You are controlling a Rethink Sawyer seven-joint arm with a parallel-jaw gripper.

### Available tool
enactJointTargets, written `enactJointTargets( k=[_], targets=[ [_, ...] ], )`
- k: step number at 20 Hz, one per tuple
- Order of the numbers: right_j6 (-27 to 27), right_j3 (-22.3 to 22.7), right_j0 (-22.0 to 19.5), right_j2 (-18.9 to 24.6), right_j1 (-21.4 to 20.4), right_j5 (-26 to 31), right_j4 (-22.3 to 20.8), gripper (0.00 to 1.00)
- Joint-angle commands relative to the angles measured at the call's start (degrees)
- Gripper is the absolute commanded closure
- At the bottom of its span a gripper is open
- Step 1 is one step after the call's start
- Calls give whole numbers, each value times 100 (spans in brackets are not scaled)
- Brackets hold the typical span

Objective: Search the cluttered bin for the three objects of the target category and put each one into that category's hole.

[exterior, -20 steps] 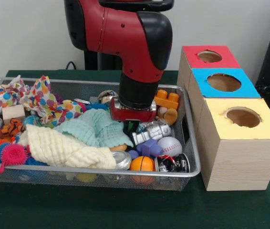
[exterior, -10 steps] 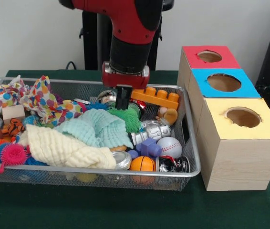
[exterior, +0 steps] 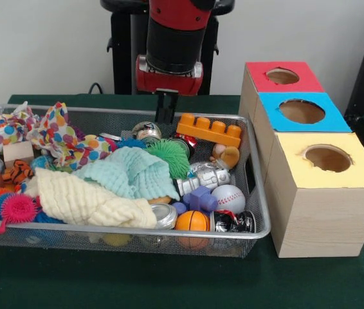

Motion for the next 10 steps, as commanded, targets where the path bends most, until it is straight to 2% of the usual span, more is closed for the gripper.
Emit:
enactJointTargets(
  k=[1,5,10],
  targets=[
    [909,205,-43,669,391,-176,428,100],
    [1181,321,121,697,397,-313,687,100],
    [1216,356,190,698,481,-445,871,100]
  ],
)
